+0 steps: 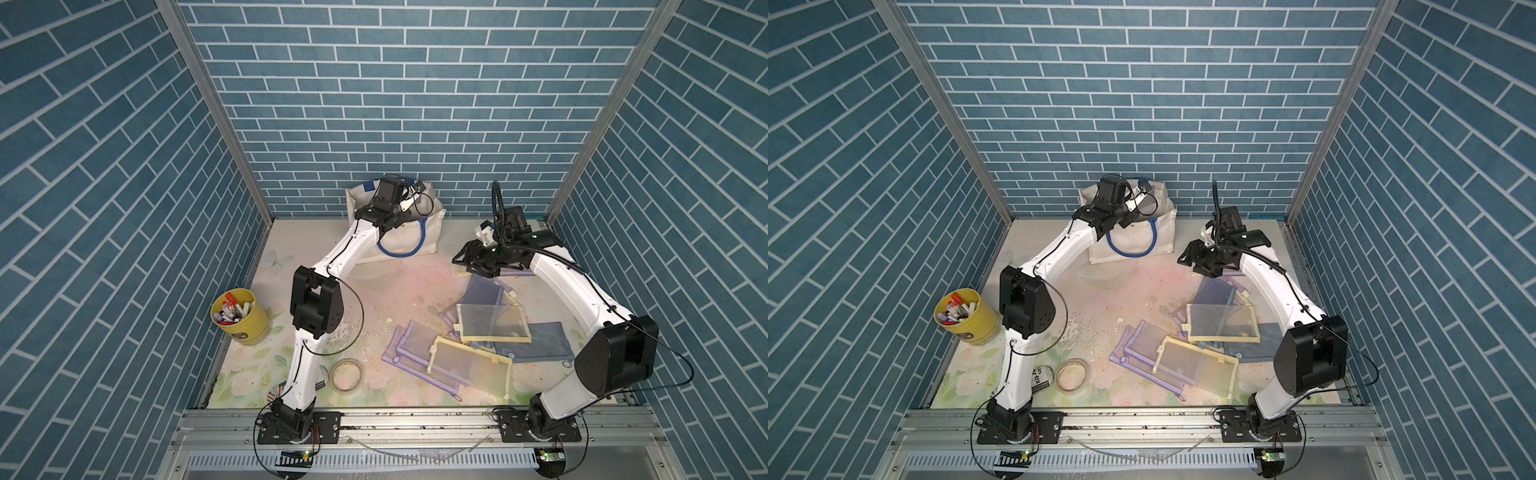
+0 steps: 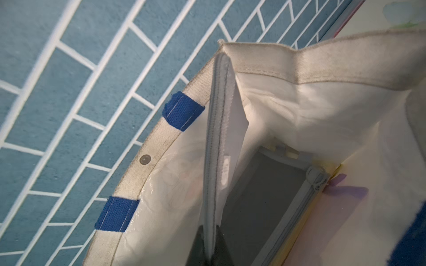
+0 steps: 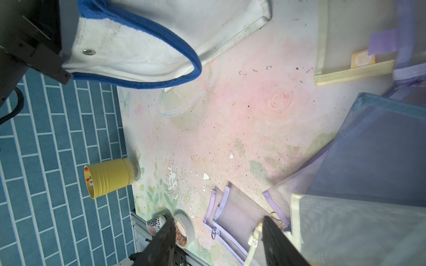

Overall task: Put the pencil pouch into the canvas bag
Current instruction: Place the pencil pouch in the canvas bag, then adjust the pencil pouches at the center of the board.

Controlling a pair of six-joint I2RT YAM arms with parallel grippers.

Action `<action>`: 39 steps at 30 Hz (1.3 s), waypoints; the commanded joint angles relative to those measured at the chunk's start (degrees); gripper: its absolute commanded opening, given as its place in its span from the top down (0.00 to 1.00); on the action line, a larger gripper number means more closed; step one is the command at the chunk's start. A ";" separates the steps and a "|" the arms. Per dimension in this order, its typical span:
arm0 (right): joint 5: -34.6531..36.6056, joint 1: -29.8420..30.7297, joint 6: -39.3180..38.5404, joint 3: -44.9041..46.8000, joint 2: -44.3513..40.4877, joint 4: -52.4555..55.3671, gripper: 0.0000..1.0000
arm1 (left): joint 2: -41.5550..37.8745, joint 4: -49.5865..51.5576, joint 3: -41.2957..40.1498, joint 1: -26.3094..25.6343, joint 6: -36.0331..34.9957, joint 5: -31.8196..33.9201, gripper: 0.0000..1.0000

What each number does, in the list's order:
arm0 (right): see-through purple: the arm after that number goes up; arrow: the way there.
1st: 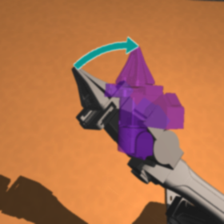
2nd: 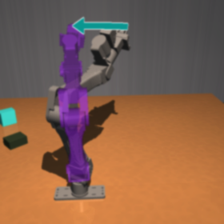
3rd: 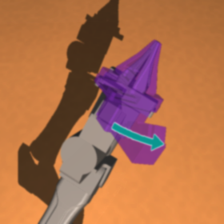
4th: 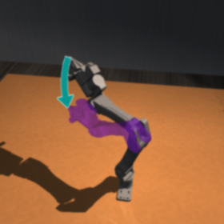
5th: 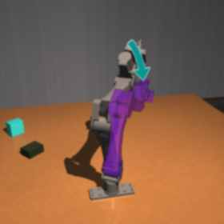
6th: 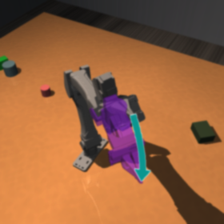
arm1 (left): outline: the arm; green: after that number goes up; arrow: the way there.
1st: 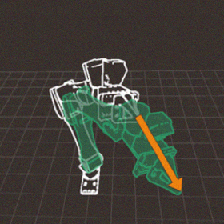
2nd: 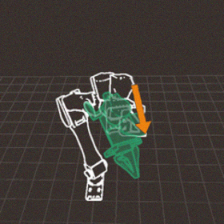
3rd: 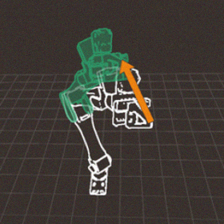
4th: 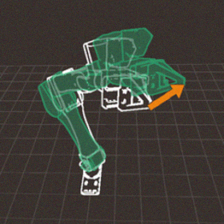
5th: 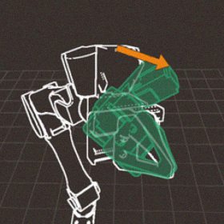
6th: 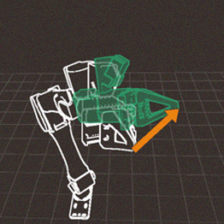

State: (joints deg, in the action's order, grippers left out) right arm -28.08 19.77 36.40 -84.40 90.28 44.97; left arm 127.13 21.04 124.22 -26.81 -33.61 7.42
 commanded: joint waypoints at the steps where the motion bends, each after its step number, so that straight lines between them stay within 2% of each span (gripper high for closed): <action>1: 0.21 -0.08 2.81 2.63 -2.83 -1.64 0.41 | -3.17 -1.35 0.25 0.15 5.60 -1.73 0.61; 3: 0.62 -0.08 3.47 3.58 -3.45 -2.51 0.41 | -5.24 -0.88 -0.35 0.16 7.47 -2.51 0.49; 7: 2.15 -0.08 3.85 4.67 -4.45 -3.06 0.40 | -11.24 -0.15 -2.86 0.02 11.35 -6.34 0.38; 9: 3.29 -0.06 4.06 5.25 -5.08 -3.16 0.40 | -14.51 0.31 -4.55 -0.17 15.98 -7.56 0.36; 14: 7.03 -0.17 5.60 9.96 -7.90 -3.65 0.40 | -24.75 0.79 -15.79 -3.18 24.74 -8.18 0.27; 17: 7.86 -0.17 6.74 14.20 -10.35 -3.89 0.40 | -31.74 1.15 -26.04 -4.93 32.09 -11.97 0.21; 22: 8.63 -0.18 7.99 21.37 -15.42 -0.68 0.40 | -42.92 2.98 -44.29 -8.69 40.87 -17.64 0.17; 25: 7.06 -0.15 11.65 26.87 -17.42 -1.84 0.40 | -46.38 6.74 -51.72 -11.60 42.87 -19.99 0.15; 29: 6.24 0.05 15.19 31.69 -19.17 -2.32 0.41 | -49.22 10.97 -59.36 -15.13 42.63 -23.75 0.14; 34: 4.77 0.33 14.42 33.29 -17.16 -0.92 0.41 | -50.75 11.59 -66.54 -17.28 43.11 -29.40 0.16; 39: 4.23 1.42 12.82 32.87 -12.63 -1.58 0.41 | -50.27 7.35 -71.70 -19.07 49.81 -32.89 0.18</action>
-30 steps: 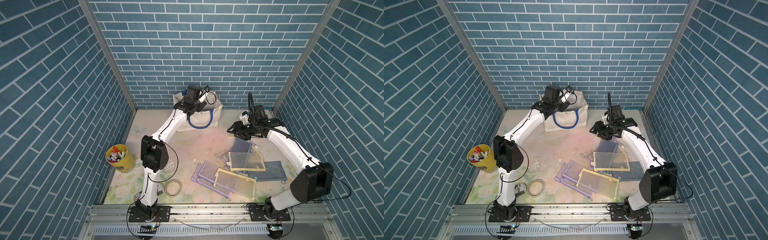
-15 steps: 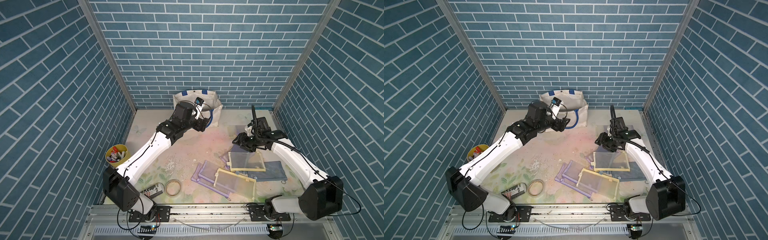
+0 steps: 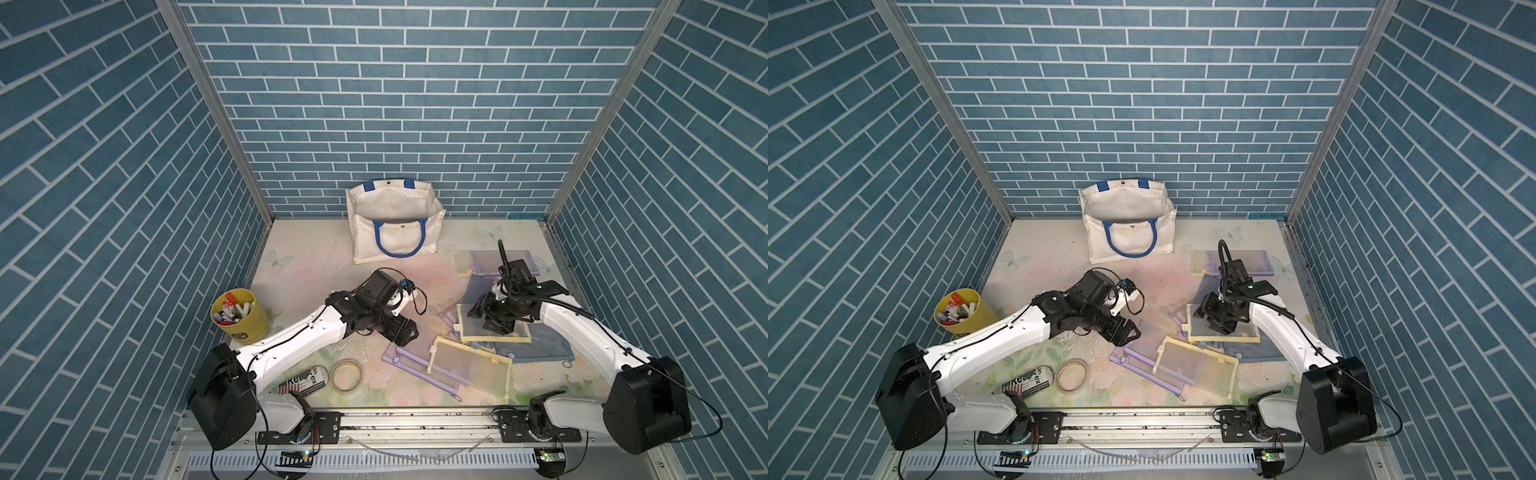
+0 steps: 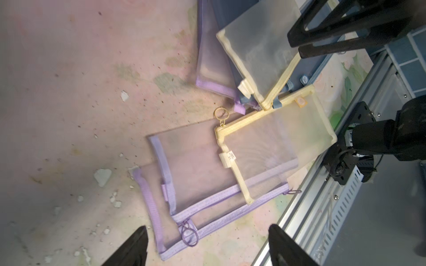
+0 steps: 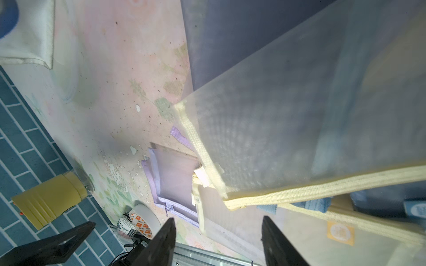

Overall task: Put the pencil pouch into the canvas bag
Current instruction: Adjust the pencil pouches at the center of the board.

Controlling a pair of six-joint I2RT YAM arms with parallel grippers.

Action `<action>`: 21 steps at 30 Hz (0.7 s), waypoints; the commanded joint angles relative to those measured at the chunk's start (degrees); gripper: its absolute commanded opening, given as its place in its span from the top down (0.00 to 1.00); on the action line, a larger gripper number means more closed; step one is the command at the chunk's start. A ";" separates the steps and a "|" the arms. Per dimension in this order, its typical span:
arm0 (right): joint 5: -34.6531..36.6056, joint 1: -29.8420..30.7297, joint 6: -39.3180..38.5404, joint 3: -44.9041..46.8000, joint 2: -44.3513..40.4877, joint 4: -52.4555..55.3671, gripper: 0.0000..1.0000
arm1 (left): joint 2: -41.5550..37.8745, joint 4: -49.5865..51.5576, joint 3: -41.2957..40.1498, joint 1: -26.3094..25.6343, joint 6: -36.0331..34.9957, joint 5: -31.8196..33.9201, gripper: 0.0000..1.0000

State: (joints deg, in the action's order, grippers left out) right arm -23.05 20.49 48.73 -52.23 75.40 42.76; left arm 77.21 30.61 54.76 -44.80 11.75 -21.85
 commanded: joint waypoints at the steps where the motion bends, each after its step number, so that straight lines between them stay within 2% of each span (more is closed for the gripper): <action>1: -0.77 0.84 0.63 0.80 3.10 0.08 0.41 | -0.04 -3.63 -3.28 -1.82 5.77 -3.49 0.18; 11: 0.82 1.94 -1.12 0.17 11.25 -5.63 0.42 | 4.79 -19.71 -10.97 -8.98 20.06 -1.22 0.18; 21: 0.00 2.21 -3.68 1.24 18.59 -10.27 0.43 | 12.44 -32.80 -16.14 -15.72 30.37 1.06 0.26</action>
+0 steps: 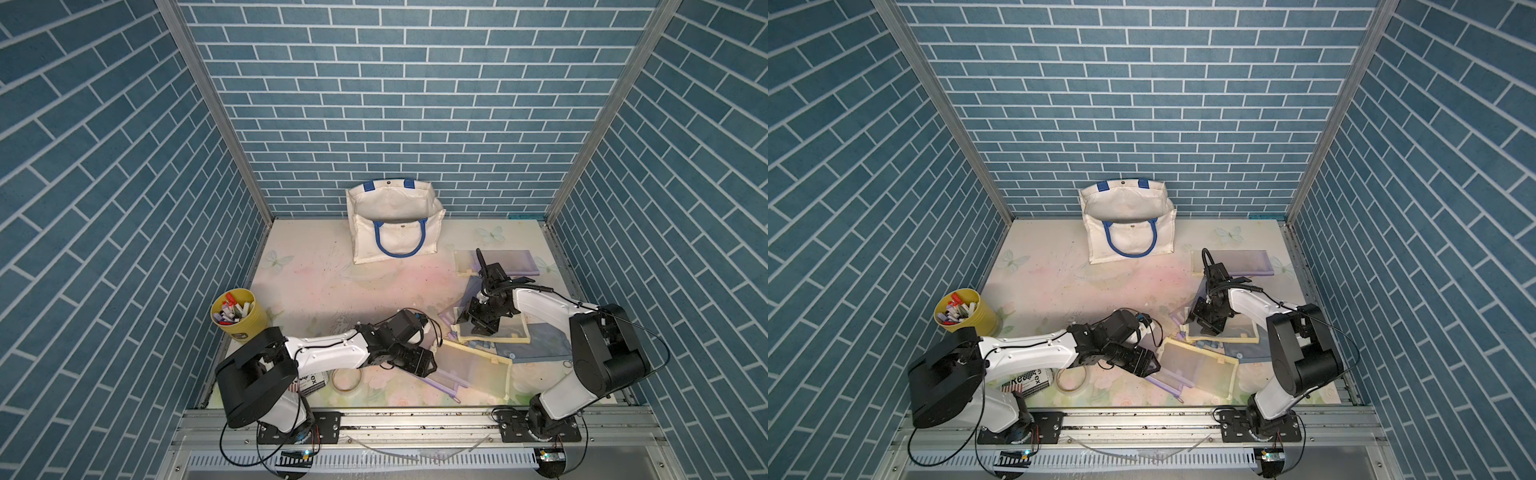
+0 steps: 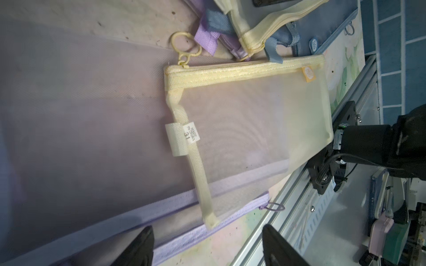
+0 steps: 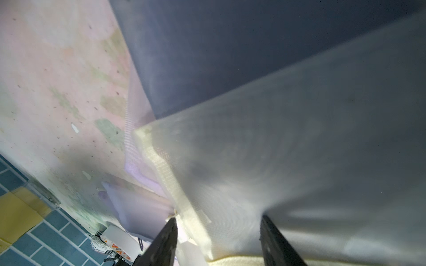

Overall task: Put the pencil pouch into the canvas bag
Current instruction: Adjust the pencil pouches at the center of the board.

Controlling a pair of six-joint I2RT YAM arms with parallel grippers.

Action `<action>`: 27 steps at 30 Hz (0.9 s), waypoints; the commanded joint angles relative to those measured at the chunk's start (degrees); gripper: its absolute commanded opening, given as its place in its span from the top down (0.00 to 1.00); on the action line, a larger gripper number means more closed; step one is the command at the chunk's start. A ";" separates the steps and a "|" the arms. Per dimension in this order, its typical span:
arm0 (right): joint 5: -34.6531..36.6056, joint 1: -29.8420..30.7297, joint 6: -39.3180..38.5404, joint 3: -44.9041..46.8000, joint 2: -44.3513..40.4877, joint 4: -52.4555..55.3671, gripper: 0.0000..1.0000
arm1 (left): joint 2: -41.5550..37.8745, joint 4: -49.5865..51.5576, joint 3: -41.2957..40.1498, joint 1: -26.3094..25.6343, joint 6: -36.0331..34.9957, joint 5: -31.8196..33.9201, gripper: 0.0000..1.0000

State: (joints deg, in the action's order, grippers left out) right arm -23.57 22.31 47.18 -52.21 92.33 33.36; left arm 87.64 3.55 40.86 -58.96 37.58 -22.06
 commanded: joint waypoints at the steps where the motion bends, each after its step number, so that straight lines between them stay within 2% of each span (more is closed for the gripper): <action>1: 0.63 0.42 -2.18 1.52 1.98 -1.36 0.43 | 2.79 -6.87 -2.57 -2.02 5.39 1.78 0.27; 6: 0.63 0.44 -0.95 1.57 3.30 -4.72 0.43 | 6.12 -10.91 -2.88 -1.55 7.90 4.07 0.30; 11: 1.23 0.42 -1.46 -2.16 6.67 -6.56 0.43 | 9.34 -16.82 -4.35 3.80 9.57 2.89 0.35; 22: 1.34 0.29 -3.54 -15.64 13.64 -6.08 0.45 | 11.11 -11.79 1.00 17.67 0.22 0.11 0.37; 27: 1.83 0.35 -3.66 -19.16 12.54 -4.47 0.46 | 8.70 -2.80 5.70 19.23 -6.10 0.88 0.37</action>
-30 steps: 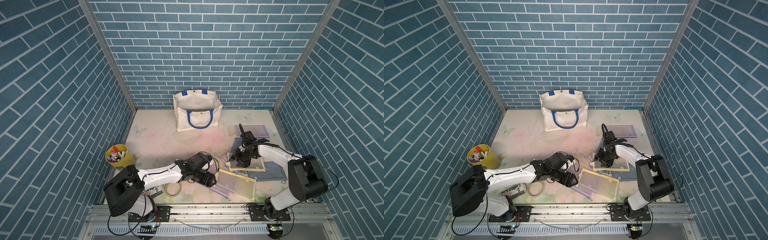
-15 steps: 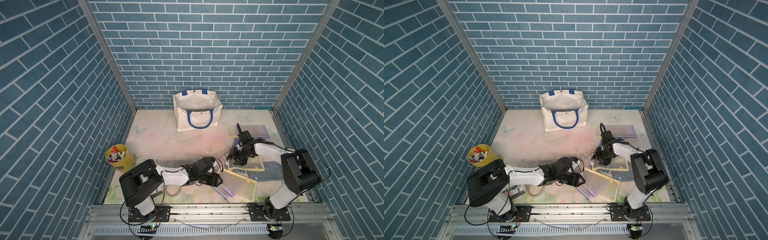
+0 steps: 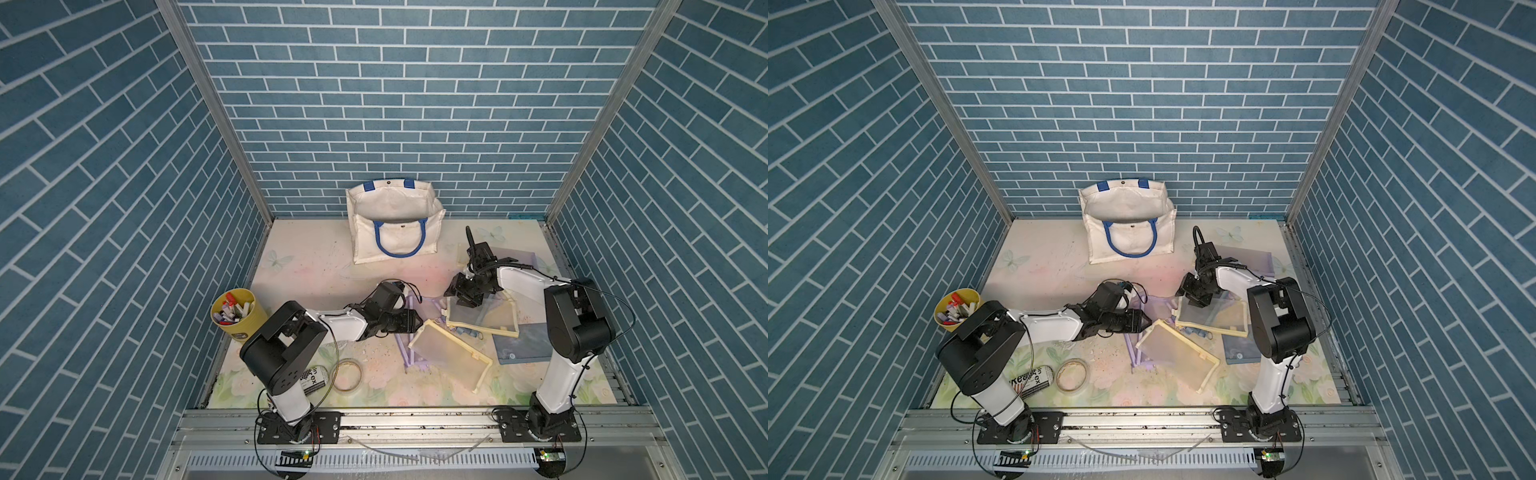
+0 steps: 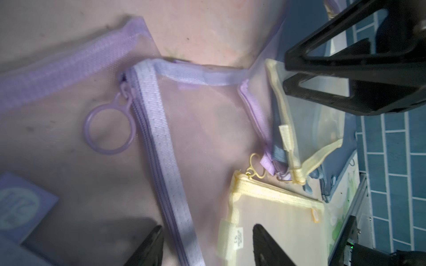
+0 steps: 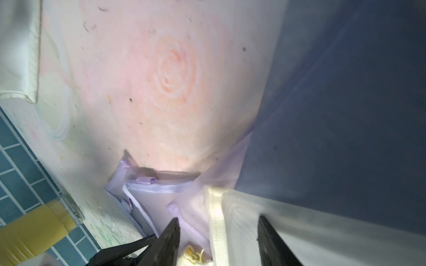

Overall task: Put the pencil pouch into the canvas bag
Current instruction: Adjust the pencil pouches at the center of the board.

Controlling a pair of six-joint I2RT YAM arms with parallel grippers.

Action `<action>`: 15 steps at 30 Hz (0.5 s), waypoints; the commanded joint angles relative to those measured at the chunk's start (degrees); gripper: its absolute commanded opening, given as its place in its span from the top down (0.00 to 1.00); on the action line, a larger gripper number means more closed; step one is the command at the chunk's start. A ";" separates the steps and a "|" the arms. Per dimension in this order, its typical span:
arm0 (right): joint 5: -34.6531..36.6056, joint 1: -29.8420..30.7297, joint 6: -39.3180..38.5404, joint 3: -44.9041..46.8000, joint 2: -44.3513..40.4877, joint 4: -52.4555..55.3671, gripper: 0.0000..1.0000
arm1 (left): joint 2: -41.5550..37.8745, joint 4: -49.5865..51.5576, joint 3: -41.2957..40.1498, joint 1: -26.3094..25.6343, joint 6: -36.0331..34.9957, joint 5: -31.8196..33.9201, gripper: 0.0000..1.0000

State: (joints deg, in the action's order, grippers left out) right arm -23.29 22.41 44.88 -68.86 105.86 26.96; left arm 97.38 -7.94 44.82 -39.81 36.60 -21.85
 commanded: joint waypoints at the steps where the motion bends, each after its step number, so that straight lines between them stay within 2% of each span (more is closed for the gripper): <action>1: 1.83 0.26 -1.45 -2.14 -2.56 2.65 0.46 | -2.15 9.60 1.72 0.09 -5.11 0.79 0.37; 5: 1.29 0.41 -1.72 2.45 -10.08 5.98 0.45 | -8.71 13.58 -0.14 -1.35 -4.30 3.60 0.31; 7: 0.50 0.60 -1.90 5.96 -14.30 8.10 0.45 | -13.81 18.59 -0.23 -3.93 -5.78 7.66 0.26; 9: -0.53 0.94 -2.32 8.52 -17.45 10.23 0.45 | -17.65 22.95 0.06 -6.70 -6.76 10.44 0.25; 15: -4.79 2.82 -3.57 11.46 -21.43 15.53 0.45 | -24.17 21.13 -4.09 -13.40 1.80 10.31 0.24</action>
State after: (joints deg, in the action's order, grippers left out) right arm -25.41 24.29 43.11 -59.61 84.82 37.47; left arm 73.82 10.13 43.00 -50.92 34.44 -13.91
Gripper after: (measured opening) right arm 0.548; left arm 0.756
